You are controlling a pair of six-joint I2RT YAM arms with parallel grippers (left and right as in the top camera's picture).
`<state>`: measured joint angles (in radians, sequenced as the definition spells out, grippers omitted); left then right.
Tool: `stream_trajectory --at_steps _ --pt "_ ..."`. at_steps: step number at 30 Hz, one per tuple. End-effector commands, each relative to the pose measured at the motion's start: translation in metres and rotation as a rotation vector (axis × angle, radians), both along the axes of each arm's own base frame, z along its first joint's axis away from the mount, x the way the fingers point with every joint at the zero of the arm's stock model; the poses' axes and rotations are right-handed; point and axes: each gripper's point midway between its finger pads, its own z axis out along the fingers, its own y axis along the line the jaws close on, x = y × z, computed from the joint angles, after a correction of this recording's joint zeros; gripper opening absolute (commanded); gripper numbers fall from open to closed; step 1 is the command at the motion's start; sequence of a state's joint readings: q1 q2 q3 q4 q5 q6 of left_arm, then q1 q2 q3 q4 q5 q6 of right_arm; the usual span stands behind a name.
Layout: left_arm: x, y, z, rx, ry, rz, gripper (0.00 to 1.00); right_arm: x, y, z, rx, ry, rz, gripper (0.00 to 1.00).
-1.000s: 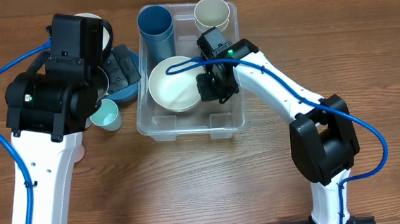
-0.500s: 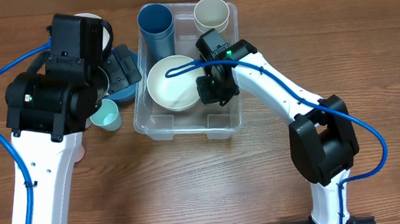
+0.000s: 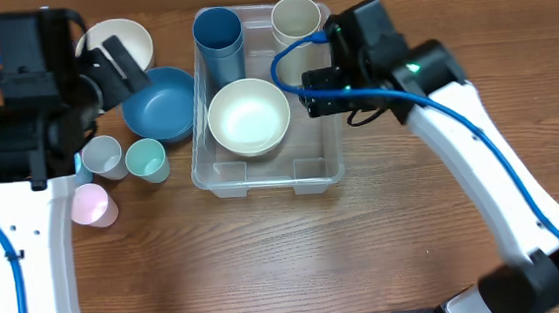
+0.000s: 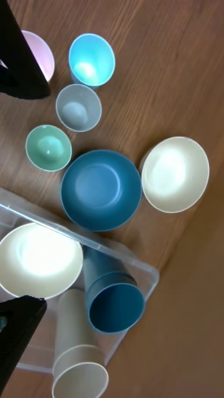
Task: Pack container
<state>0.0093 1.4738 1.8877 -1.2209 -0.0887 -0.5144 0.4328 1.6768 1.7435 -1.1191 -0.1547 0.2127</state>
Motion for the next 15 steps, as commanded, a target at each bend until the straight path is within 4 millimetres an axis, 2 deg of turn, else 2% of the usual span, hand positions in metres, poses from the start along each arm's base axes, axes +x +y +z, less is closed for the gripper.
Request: stream_trajectory --at_steps 1,4,8,11,15 --pt "0.010 0.011 -0.008 -0.104 0.013 -0.047 1.00 -0.010 0.004 0.030 0.059 -0.055 0.025 0.75" --pt "0.020 0.034 -0.017 -0.092 0.026 0.012 1.00 -0.011 -0.007 0.026 0.016 -0.045 -0.011 0.76" --pt "0.042 0.062 -0.047 -0.162 0.069 0.134 1.00 -0.009 -0.016 0.025 0.021 -0.025 -0.042 0.78" --pt "0.081 0.083 -0.092 -0.304 0.102 0.251 1.00 -0.016 -0.012 0.023 0.044 0.008 -0.027 0.78" --pt "0.118 0.103 -0.156 -0.456 0.158 0.322 0.96 -0.026 -0.017 0.016 0.020 0.058 -0.029 0.78"
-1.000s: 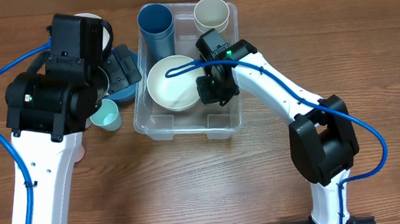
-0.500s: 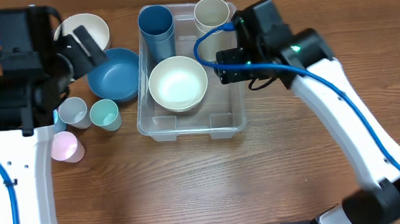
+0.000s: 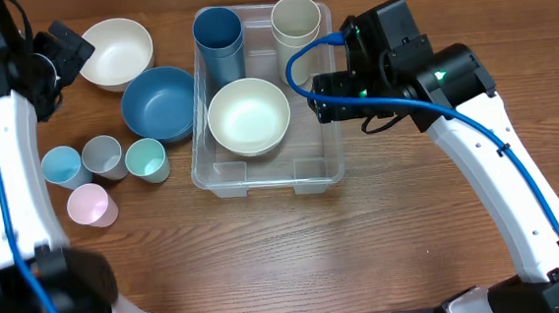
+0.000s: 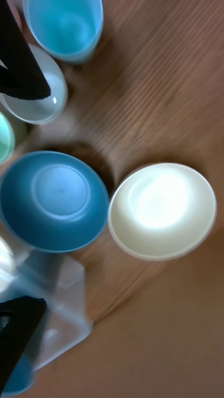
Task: Pack container
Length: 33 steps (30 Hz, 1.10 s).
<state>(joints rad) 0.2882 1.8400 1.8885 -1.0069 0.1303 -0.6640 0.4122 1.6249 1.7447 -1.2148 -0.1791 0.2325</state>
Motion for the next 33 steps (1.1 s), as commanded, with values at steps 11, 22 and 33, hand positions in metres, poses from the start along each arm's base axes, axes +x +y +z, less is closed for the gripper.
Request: stream_trajectory --at_steps 11,22,33 --pt "0.086 0.039 -0.159 -0.289 -0.003 0.050 0.87 -0.009 -0.004 0.004 0.000 0.026 -0.002 0.77" --pt "0.100 0.033 -0.189 -0.273 -0.005 0.019 0.66 -0.009 -0.004 0.004 0.001 0.027 -0.005 0.72" --pt "0.097 0.030 -0.194 -0.252 0.023 0.006 0.33 -0.012 -0.005 0.002 -0.005 0.041 -0.005 0.69"
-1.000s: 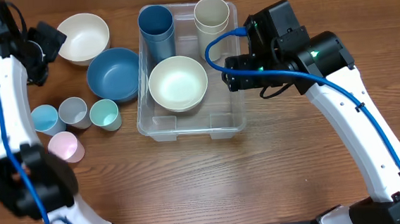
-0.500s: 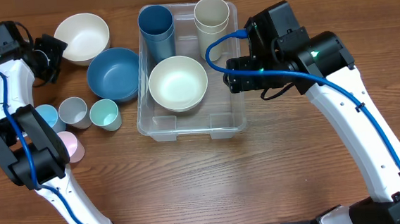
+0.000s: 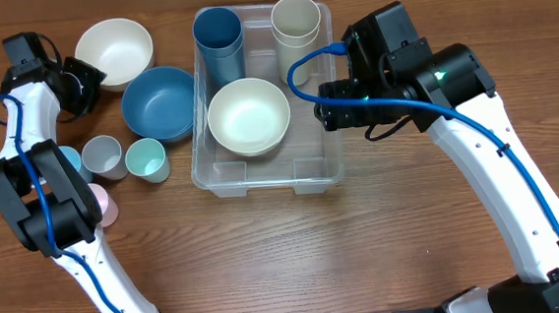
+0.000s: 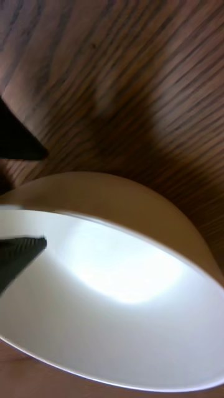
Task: Pack container
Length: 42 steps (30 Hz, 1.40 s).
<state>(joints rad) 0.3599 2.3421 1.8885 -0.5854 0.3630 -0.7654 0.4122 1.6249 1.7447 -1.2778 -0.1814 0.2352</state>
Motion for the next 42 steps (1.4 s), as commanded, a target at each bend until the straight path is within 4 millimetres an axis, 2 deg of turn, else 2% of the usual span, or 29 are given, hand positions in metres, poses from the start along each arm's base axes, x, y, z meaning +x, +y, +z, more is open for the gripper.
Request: stream_trajectory --at_steps 1,11,19,21,23,27,29,32,34,36,38,40,42 --pt "0.001 0.001 -0.002 0.017 0.002 -0.021 0.30 0.001 0.000 0.009 0.017 -0.018 -0.004 0.69" --pt "0.000 0.006 0.002 -0.018 -0.016 -0.019 0.05 -0.001 -0.001 0.008 0.014 -0.012 -0.004 0.69" --pt "-0.002 0.014 0.015 -0.070 -0.060 -0.023 0.04 -0.001 -0.001 0.008 0.014 -0.012 -0.004 0.69" --pt "0.001 0.018 0.032 -0.061 -0.097 -0.032 0.04 -0.001 -0.001 0.008 0.014 -0.012 -0.004 0.69" --pt "0.003 0.021 0.058 -0.023 -0.146 -0.061 0.04 -0.001 -0.001 0.008 0.014 -0.013 -0.004 0.69" --pt "-0.006 0.018 0.135 0.066 -0.232 -0.117 0.04 0.002 0.000 0.009 0.014 -0.024 -0.003 0.70" --pt "-0.025 0.005 0.179 0.097 -0.243 -0.145 0.04 0.004 0.000 0.011 0.016 -0.037 -0.005 0.70" --pt "-0.053 -0.007 0.218 0.135 -0.235 -0.139 0.04 0.007 0.001 0.013 0.022 -0.051 -0.005 0.70" --pt "-0.079 -0.023 0.244 0.132 -0.227 -0.147 0.04 0.008 0.002 0.013 0.025 -0.056 -0.006 0.70" --pt "-0.104 -0.041 0.261 0.129 -0.209 -0.172 0.04 0.010 0.002 0.014 0.028 -0.062 -0.008 0.70" --pt "-0.129 -0.064 0.269 0.127 -0.171 -0.232 0.04 0.015 -0.001 0.016 0.016 -0.080 -0.027 0.70" --pt "-0.143 -0.082 0.267 0.117 -0.133 -0.279 0.04 0.022 -0.010 0.016 0.008 -0.089 -0.097 0.71" --pt "-0.157 -0.115 0.258 0.109 -0.070 -0.391 0.04 0.034 -0.032 0.020 0.028 -0.081 -0.252 0.77"
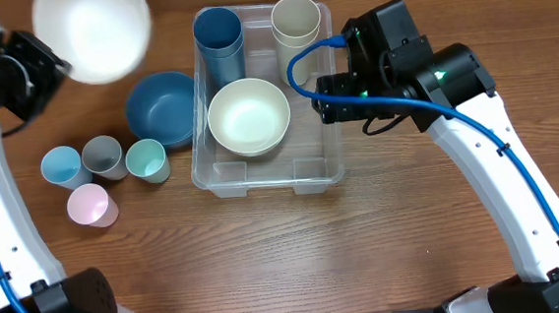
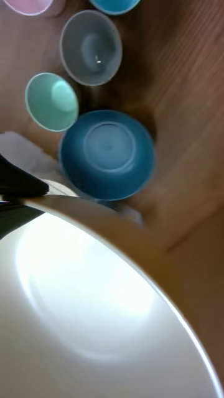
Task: Pack container
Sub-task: 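Lift the second cream bowl and carry it over the container with the left gripper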
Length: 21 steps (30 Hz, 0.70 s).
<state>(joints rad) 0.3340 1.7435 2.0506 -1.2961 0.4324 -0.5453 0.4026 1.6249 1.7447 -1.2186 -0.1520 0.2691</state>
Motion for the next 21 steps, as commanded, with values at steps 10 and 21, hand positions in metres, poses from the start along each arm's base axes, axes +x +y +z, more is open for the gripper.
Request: stream_trajectory --at_steps 10,21 --pt "-0.032 -0.131 -0.033 0.188 0.180 -0.349 0.04 0.053 -0.155 0.024 0.123 -0.026 -0.606 0.93" --pt "-0.051 -0.158 -0.115 0.173 0.397 -0.310 0.04 0.040 -0.254 0.019 0.131 -0.001 -0.857 1.00"
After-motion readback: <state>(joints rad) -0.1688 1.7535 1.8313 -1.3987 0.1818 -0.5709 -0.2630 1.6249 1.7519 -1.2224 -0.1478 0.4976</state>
